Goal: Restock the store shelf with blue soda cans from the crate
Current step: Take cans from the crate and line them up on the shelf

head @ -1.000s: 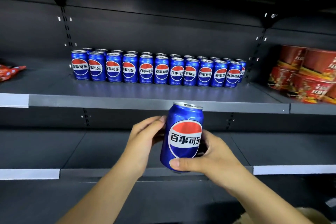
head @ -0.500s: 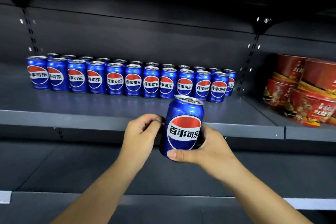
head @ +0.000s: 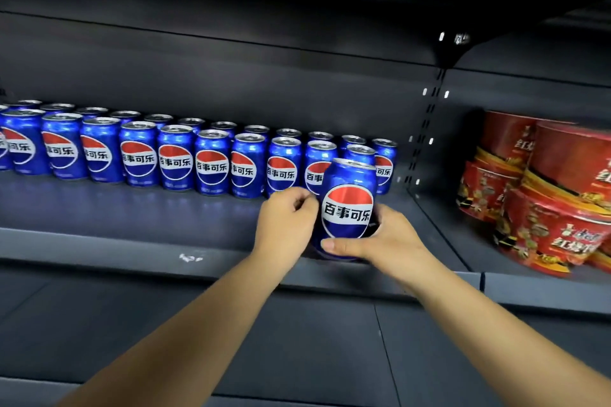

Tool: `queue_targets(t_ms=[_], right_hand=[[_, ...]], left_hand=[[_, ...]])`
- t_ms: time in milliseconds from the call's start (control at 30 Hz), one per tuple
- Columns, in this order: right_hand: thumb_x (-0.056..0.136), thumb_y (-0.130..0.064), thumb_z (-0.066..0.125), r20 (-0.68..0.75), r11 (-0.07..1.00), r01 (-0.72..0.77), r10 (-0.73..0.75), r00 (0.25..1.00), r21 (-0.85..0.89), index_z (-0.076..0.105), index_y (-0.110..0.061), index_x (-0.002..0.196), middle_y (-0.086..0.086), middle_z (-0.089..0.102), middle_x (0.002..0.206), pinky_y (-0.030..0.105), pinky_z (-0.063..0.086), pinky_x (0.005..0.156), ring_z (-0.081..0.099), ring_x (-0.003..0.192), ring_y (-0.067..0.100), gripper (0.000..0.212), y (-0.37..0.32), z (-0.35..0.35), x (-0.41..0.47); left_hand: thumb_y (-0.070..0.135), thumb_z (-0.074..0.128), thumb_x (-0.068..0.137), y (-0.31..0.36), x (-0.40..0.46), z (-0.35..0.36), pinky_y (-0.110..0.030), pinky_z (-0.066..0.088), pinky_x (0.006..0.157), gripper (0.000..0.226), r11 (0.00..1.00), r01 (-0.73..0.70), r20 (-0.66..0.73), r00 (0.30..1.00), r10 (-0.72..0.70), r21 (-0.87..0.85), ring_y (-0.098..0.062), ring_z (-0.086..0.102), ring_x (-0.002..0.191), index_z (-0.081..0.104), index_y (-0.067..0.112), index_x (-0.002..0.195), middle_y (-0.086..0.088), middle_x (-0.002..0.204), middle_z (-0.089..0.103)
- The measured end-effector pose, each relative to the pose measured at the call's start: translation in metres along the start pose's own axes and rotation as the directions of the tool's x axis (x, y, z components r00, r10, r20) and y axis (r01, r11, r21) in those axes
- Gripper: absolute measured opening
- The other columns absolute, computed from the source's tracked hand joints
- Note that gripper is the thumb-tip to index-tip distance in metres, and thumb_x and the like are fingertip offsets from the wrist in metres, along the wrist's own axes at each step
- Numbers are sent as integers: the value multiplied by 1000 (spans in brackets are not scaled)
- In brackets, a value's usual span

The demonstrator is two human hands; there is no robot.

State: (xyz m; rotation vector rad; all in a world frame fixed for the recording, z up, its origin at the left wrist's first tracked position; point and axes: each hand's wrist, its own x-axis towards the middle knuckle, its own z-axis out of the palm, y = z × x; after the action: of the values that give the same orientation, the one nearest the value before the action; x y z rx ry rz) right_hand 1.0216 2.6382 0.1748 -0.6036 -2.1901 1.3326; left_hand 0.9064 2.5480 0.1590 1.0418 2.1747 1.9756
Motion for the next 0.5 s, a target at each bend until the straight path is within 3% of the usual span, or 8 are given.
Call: queue_targets(t_ms=[200, 367, 500], right_hand=[[57, -13, 89, 55, 996, 11, -6, 998, -87, 58, -30, 89, -18, 67, 87, 5, 47, 66, 62, 79, -8, 48, 26, -37, 32], [58, -14, 89, 53, 997, -56, 59, 997, -49, 60, -21, 103, -8, 70, 96, 11, 48, 71, 66, 88, 6, 54, 51, -56, 48], [58, -12, 88, 19, 996, -85, 86, 996, -23, 59, -17, 104, -4, 70, 98, 14, 49, 72, 65, 90, 9, 55, 65, -70, 55]], left_hand=[[7, 47, 91, -4, 22, 44, -26, 40, 64, 31, 994, 14, 96, 995, -24, 112, -14, 51, 65, 53, 21, 65, 8, 62, 55], [10, 44, 93, -12, 30, 71, -31, 44, 71, 21, 990, 72, 163, 982, -91, 121, -17, 53, 69, 60, 10, 78, 5, 63, 55], [12, 45, 92, -18, 36, 96, -33, 46, 72, 29, 989, 109, 169, 978, -126, 103, -20, 54, 72, 51, 23, 65, -1, 71, 58]])
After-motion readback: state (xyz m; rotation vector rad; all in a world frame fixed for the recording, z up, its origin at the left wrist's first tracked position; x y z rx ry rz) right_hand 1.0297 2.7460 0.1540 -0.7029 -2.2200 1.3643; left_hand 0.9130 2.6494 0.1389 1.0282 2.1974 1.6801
